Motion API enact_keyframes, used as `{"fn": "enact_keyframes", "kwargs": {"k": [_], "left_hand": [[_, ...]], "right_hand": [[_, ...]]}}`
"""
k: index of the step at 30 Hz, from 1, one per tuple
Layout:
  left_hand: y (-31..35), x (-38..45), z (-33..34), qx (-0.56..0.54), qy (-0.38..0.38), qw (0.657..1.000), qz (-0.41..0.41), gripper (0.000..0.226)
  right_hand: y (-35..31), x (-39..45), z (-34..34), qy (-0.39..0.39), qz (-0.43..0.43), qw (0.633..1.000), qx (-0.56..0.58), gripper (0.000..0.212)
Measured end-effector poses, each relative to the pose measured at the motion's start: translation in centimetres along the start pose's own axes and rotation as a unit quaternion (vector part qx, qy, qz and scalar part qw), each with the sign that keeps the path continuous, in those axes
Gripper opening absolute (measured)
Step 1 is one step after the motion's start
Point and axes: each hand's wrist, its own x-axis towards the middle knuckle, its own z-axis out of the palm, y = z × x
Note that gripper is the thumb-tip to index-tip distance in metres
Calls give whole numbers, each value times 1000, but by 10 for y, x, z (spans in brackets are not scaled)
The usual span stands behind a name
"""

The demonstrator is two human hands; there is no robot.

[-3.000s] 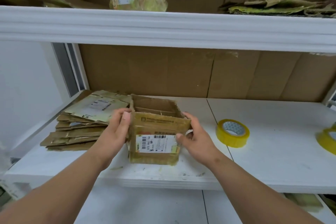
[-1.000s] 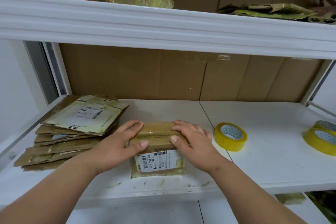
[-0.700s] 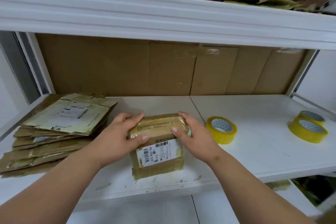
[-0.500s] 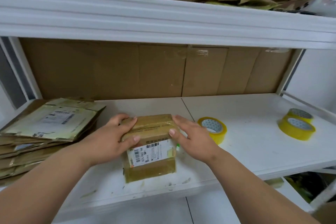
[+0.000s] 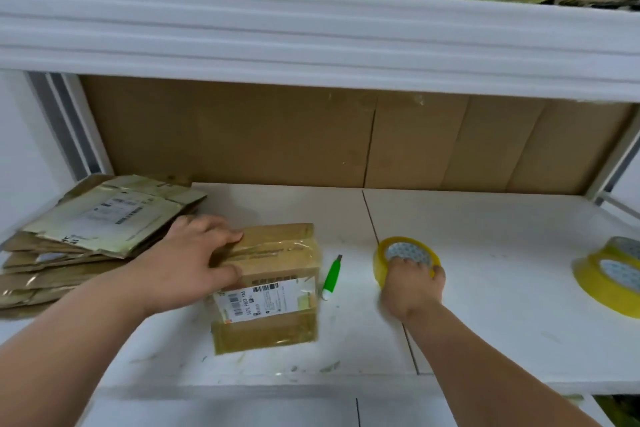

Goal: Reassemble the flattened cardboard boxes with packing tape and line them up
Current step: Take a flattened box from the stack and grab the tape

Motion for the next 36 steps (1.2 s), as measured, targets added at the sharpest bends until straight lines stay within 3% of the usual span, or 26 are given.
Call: {"fn": "enact_keyframes", "kwargs": {"k": [3,6,10,13,18,21,27,36], "left_hand": [[10,2,1,12,24,999,-23,91],[14,4,5,5,37,999,-39,86],[16,1,2,-2,34,998,-51,79],[20,0,-2,-1,46,998,-47,65],[18,-3,-5,-6,81,996,-35,51],[16,-10,-7,-50,114,991,-40,41],[6,-23,-1,-230,168,958,-47,39],[2,-23,-2,-230,174,957,-18,38]], "right_hand": [[0,2,-3,20,-23,998,62,51],[-8,-8,-10,73,-60,976,198,41],[-25,-40,-42,153,-157,898,380,19],[-39,-63,-69,202,-221,849,435,20],[-65,-82,-81,206,-311,843,387,16],[-80,-89,-73,221,-352,852,319,28],[-90,-94,-67,248,-368,863,242,23],[-91,-93,-66,313,-378,842,223,28]]}}
